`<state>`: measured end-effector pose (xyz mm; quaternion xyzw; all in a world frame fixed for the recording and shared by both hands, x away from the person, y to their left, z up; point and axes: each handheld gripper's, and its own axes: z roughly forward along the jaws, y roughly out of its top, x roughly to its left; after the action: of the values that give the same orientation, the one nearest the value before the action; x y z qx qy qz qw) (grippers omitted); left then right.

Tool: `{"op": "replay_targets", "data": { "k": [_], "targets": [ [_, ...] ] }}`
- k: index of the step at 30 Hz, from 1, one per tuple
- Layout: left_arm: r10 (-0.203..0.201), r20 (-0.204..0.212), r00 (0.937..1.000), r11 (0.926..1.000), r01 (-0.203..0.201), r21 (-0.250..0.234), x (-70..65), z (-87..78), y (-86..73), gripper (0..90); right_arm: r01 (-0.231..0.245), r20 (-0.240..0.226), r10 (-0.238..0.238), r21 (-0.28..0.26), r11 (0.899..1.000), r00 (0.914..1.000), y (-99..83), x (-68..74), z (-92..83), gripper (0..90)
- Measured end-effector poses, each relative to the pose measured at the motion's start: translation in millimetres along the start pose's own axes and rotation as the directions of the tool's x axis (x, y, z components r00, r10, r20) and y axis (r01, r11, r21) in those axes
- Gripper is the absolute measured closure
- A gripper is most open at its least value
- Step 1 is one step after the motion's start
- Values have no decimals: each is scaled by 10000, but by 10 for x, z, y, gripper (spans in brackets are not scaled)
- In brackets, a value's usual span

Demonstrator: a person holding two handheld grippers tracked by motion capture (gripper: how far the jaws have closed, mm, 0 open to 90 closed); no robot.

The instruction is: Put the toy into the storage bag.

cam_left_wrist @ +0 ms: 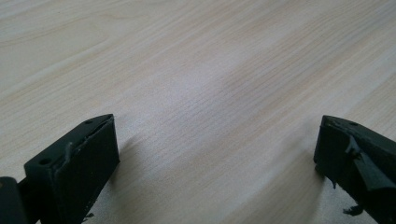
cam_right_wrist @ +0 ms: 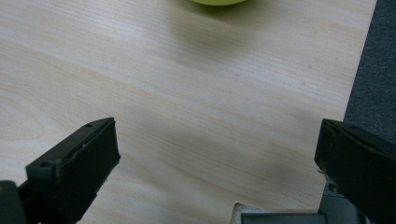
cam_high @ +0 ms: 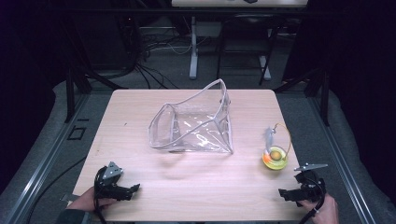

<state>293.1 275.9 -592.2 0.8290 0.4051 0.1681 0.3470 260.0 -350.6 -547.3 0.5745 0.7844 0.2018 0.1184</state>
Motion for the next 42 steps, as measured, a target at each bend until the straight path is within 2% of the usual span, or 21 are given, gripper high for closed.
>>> {"op": "replay_targets", "data": {
  "k": [15,25,29,33,42],
  "targets": [
    [29,-2,10000,10000,-29,4,1,-2,0,0,126,69,-127,120,9998,9999,17,21,-22,0],
    [12,0,10000,10000,-12,0,0,-1,0,0,294,30,-294,-53,9996,9996,81,47,-106,1],
    [-1,-8,10000,10000,1,-8,-1,0,-1,0,462,-15,-462,-211,9987,9989,132,62,-169,0],
    [50,-4,10000,10000,-50,2,2,-1,0,0,627,-12,-629,-604,9962,9980,193,79,-243,0],
    [4,-2,10000,10000,-4,-1,0,-1,-1,0,805,-14,-810,-915,9925,9967,323,87,-340,0]
  ]
}}
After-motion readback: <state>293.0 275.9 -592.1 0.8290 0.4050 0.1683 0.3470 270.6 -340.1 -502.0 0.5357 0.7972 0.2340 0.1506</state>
